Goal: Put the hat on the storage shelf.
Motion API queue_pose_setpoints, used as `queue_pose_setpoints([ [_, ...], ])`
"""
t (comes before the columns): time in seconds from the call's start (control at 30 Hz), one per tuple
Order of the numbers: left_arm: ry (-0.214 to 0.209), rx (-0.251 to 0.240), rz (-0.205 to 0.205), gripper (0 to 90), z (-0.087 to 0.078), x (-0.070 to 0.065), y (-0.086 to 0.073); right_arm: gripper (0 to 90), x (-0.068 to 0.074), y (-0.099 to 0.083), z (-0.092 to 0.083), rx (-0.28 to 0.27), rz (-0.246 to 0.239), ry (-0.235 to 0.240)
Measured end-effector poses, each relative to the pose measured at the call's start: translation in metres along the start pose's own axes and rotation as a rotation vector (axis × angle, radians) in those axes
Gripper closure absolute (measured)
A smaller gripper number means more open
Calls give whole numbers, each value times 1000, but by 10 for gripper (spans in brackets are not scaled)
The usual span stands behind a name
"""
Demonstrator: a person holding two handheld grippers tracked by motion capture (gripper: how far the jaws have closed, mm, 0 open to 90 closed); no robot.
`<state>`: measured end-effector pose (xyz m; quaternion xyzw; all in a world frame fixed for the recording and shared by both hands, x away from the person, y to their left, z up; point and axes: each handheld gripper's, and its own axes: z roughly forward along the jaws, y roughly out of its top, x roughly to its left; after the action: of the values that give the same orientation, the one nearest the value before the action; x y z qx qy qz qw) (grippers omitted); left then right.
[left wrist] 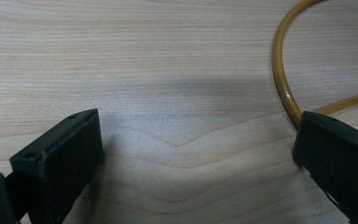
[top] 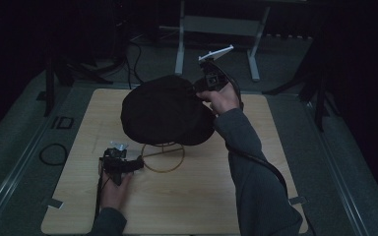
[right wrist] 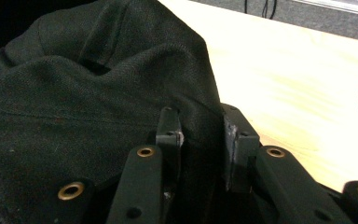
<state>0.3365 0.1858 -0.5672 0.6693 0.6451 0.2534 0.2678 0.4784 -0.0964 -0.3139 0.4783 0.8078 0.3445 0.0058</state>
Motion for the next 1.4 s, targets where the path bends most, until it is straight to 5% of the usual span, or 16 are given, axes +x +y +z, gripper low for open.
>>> queue_pose_setpoints([
  [0.27,0,0,0,12,0,0,0,710,-3,-7,12,15,9,13],
  [0.6,0,0,0,12,0,0,0,682,4,-7,17,36,-37,-29],
  [1.4,-1,1,1,12,0,0,0,674,6,-6,26,19,-63,-74],
])
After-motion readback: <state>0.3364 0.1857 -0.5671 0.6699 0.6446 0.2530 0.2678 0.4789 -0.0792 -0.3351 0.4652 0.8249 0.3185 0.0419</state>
